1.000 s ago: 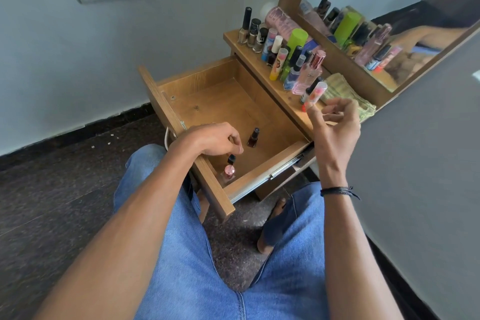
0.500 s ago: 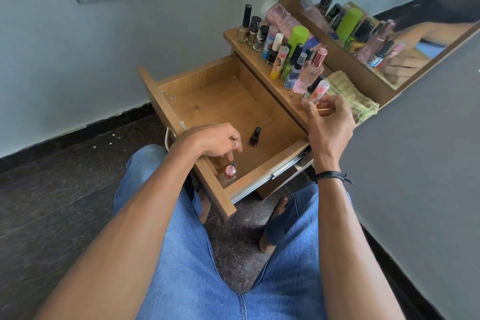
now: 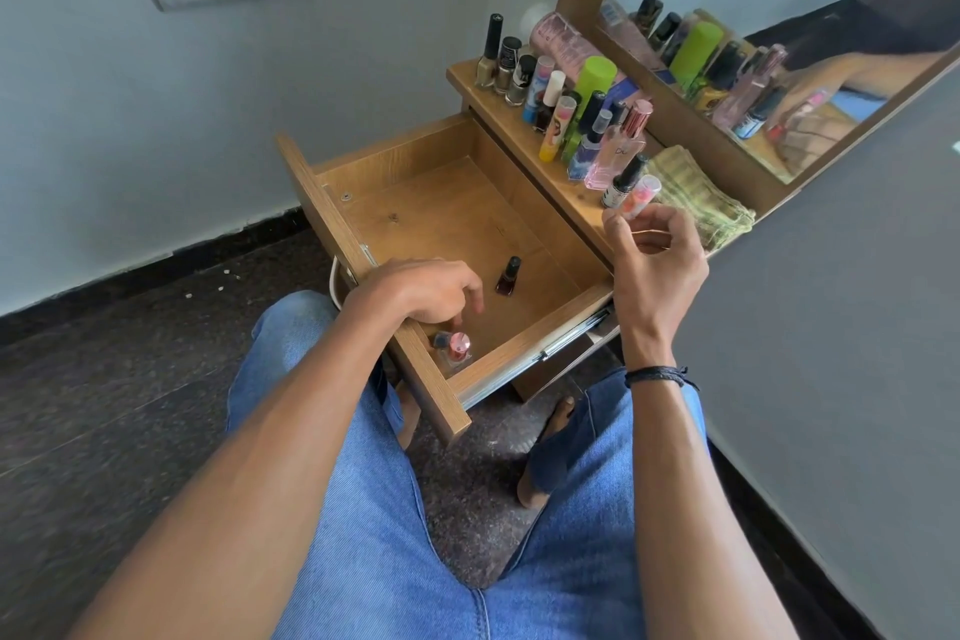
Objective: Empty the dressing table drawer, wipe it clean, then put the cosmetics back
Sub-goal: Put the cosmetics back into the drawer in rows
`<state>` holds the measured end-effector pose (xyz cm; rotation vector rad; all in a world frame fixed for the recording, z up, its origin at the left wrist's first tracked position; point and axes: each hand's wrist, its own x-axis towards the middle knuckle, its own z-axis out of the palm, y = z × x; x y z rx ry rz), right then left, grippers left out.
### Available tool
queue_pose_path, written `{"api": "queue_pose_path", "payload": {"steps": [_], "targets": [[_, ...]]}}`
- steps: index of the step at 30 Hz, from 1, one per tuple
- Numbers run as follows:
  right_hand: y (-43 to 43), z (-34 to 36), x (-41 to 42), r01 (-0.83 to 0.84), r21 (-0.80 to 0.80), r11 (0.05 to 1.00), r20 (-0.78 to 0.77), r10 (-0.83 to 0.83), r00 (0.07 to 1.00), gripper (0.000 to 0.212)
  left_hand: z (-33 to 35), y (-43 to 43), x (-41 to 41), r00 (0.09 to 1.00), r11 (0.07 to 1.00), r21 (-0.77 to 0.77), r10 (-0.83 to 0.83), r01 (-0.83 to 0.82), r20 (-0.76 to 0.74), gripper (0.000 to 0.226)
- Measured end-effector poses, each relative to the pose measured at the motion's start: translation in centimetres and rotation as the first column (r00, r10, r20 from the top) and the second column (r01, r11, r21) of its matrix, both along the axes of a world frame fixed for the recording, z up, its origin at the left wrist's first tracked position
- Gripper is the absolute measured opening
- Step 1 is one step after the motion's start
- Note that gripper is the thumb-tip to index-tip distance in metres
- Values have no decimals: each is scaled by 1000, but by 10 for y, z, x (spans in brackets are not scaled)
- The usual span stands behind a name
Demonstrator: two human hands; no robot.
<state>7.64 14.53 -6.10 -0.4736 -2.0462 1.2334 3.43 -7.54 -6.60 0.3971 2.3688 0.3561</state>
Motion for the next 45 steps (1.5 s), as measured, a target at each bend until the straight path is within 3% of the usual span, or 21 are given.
{"api": "queue_pose_path", "payload": {"steps": [3, 12, 15, 21, 27, 31, 35, 41, 45], "targets": [[0, -1, 0, 2, 1, 1000, 1, -2, 1000, 24, 2, 3, 3, 999, 999, -10, -49, 49, 9, 25], [-2, -2, 2, -8, 13, 1000, -9, 8, 1000, 23, 5, 6, 6, 994, 992, -68, -108, 109, 22, 30], [-10, 1, 5, -19, 84, 996, -42, 22, 999, 21, 8, 7, 6, 993, 990, -79, -116, 118, 28, 31], [-40, -1, 9, -229, 293, 928, -36, 250, 968, 18, 5, 5, 4, 997, 996, -63, -65, 68, 52, 23], [-55, -12, 12, -386, 266, 883, 111, 370, 923, 17, 6, 5, 4, 998, 1000, 17, -11, 10, 66, 29], [-54, -19, 12, -424, 238, 874, 218, 377, 900, 16, 3, 3, 0, 984, 962, 209, 177, -173, 0, 23], [-56, -25, 13, -458, 260, 850, 258, 396, 882, 17, 6, -10, -8, 921, 778, 536, 390, -327, -6, 24], [-60, -34, 11, -470, 417, 778, 334, 350, 875, 24, 21, -25, -3, 955, 644, 717, 277, -268, 107, 35], [-61, -39, 10, -479, 423, 769, 353, 347, 869, 26, 21, -22, -2, 966, 643, 736, 252, -213, 58, 27]]}}
